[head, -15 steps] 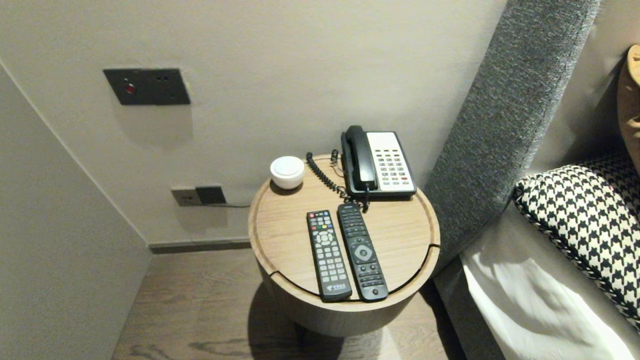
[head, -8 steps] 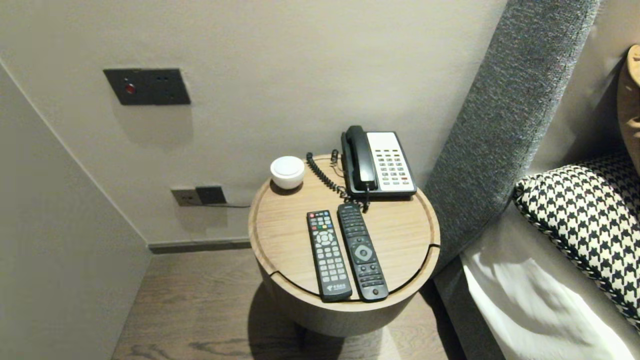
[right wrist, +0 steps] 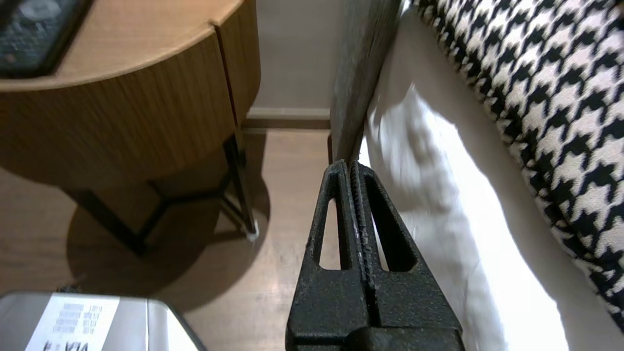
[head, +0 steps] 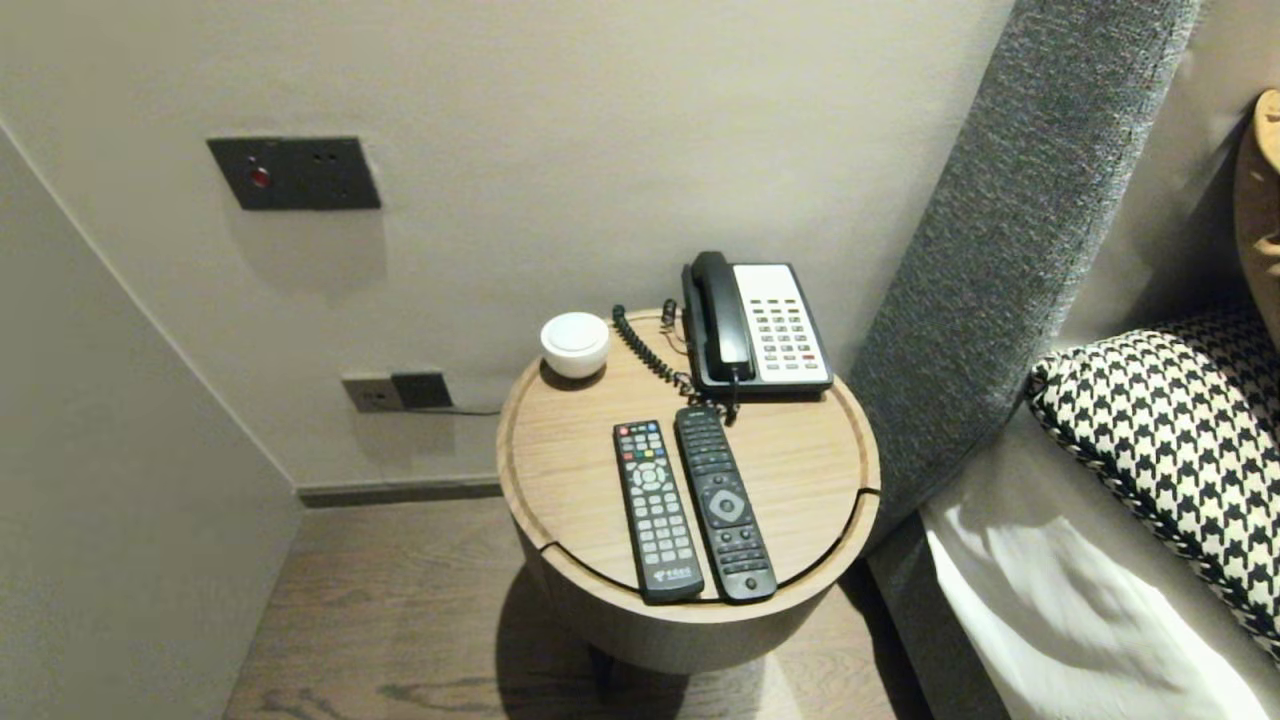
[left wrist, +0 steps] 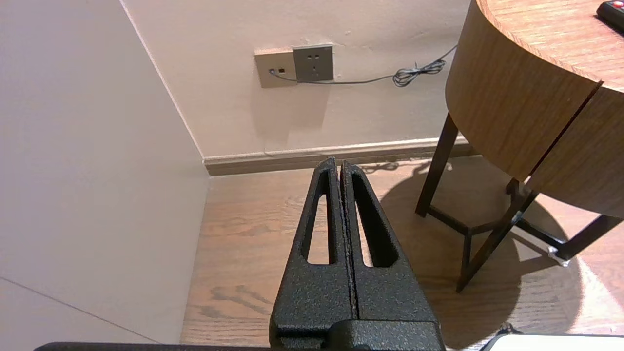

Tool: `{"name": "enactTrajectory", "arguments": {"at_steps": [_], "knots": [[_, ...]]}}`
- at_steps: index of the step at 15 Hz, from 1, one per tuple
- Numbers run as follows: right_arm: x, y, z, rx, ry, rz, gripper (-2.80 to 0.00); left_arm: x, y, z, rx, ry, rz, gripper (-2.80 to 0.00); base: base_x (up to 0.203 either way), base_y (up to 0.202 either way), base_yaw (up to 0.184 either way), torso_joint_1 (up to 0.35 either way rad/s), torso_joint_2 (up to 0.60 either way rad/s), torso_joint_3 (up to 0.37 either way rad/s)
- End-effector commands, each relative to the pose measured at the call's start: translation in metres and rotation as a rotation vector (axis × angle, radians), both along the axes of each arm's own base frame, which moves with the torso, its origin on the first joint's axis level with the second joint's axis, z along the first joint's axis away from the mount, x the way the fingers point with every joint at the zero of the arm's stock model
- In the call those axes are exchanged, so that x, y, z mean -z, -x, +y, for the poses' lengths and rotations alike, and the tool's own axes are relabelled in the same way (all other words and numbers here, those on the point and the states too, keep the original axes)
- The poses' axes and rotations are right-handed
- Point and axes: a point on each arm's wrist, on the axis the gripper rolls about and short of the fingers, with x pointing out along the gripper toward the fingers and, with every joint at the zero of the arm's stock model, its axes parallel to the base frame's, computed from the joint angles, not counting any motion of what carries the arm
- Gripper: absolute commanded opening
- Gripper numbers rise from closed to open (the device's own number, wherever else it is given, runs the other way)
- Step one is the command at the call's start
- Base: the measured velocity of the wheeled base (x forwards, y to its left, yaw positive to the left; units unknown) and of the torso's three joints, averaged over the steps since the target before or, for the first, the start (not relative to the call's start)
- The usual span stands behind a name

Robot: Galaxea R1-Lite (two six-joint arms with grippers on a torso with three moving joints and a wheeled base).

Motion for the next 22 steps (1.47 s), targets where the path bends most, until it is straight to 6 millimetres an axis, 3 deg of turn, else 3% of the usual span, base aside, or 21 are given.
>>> {"name": "enactTrajectory", "arguments": {"at_steps": [1,22], "knots": [[0.0009,0.0037,0.0,0.004,-0.005,-0.049,-2.8,0.0,0.0001,0.0,0.001,0.0,-0.002,-2.8,0.0,0.0,0.0,0.0,0.0,0.0],[0.0018,0.0022,-0.0002,0.011,-0.046,-0.076,-2.8,0.0,0.0002,0.0,-0.001,-0.001,-0.004,-2.8,0.0,0.0,0.0,0.0,0.0,0.0]]}}
